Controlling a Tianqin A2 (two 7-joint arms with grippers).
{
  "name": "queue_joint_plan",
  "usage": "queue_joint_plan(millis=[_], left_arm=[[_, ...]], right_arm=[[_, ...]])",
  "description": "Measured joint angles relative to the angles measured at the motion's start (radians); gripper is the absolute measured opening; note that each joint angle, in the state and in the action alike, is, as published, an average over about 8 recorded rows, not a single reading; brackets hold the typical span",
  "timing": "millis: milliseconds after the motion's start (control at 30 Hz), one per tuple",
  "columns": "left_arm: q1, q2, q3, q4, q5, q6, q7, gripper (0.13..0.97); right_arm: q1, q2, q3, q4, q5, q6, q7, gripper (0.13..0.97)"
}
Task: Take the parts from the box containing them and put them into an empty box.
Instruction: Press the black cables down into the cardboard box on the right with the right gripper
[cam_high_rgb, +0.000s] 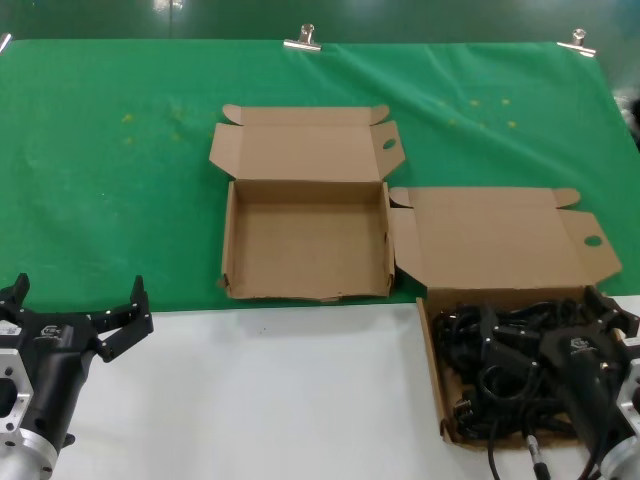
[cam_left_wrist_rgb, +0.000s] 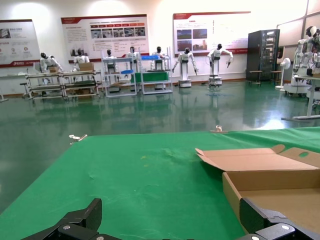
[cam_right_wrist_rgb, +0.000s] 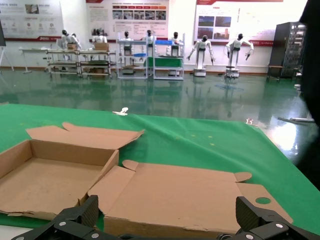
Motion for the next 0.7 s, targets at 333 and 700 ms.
queue_joint_plan(millis=[333,700], left_arm=[[0.0,0.0,0.0,0.0,0.0,0.0,0.0,0.966],[0.0,0.0,0.0,0.0,0.0,0.0,0.0,0.961]], right_arm=[[0.0,0.0,0.0,0.0,0.0,0.0,0.0,0.966],[0.0,0.0,0.0,0.0,0.0,0.0,0.0,0.966]])
